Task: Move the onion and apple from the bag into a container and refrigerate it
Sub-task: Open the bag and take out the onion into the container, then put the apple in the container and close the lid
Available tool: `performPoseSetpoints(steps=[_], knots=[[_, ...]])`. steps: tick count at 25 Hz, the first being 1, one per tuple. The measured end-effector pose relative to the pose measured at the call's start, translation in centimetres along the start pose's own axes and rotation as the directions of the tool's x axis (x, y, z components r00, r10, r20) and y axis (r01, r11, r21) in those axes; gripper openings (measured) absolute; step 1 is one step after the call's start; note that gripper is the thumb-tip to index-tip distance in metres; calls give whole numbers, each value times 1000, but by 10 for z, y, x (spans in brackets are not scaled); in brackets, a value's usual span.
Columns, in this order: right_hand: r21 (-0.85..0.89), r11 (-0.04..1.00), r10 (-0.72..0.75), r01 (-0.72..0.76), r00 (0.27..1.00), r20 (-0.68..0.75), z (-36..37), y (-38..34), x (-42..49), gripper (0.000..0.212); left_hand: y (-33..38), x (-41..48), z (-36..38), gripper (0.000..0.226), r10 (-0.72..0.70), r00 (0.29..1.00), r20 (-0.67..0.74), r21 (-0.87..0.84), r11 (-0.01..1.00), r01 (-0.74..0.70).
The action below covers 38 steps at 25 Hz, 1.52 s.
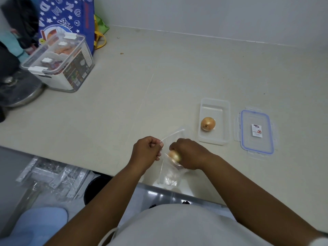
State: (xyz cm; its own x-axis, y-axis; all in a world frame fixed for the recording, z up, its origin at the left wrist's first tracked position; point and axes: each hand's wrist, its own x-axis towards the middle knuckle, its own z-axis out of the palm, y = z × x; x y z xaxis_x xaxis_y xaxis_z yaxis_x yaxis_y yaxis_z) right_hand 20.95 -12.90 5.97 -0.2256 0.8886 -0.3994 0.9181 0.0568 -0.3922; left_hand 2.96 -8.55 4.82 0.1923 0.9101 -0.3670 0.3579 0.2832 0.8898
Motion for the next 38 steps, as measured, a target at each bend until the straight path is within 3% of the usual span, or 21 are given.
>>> performPoseSetpoints(steps=[3,5,8,10,16,22,25,27,29,31,33,36,38], knots=[[277,957,22,84,933,-360,-21,9,-27,58,-2,2,-1,8,-4,1000,-12,-9,1000,4],[444,883,164,148,791,-590,-33,25,-39,57,-3,3,-1,8,-9,1000,-18,-13,1000,9],[624,781,518,-29,589,-620,-51,66,-30,52,-4,3,0,7,-20,1000,-11,-21,1000,19],[651,728,645,-216,538,-543,-60,96,-9,51,-5,1,1,6,-26,1000,-9,-19,999,25],[501,700,703,-508,614,-359,-68,138,52,44,-7,1,-2,7,-36,999,-35,8,999,36],[464,674,727,-575,627,-279,-52,149,69,47,-5,0,-3,7,-47,997,-53,3,999,47],[408,712,697,-571,642,-319,-53,141,63,57,-5,1,-2,6,-51,997,-53,-11,999,51],[419,773,634,-476,603,-484,-50,123,48,55,-5,1,-3,7,-48,997,-53,-20,999,47],[398,888,458,-231,527,-716,-34,94,27,31,-5,2,-4,8,-49,998,-49,-25,999,48],[291,957,254,-9,514,-819,-1,61,2,10,-5,3,-6,10,-57,997,-52,-34,998,55],[283,952,152,117,620,-770,36,31,-18,13,-5,4,-9,13,-65,996,-65,-50,997,62],[314,939,56,140,839,-541,63,3,-22,45,-7,3,-12,17,-80,996,-42,-70,995,77],[279,945,-45,172,912,-409,62,-9,-12,55,-10,0,-14,40,-66,996,56,26,998,64]])
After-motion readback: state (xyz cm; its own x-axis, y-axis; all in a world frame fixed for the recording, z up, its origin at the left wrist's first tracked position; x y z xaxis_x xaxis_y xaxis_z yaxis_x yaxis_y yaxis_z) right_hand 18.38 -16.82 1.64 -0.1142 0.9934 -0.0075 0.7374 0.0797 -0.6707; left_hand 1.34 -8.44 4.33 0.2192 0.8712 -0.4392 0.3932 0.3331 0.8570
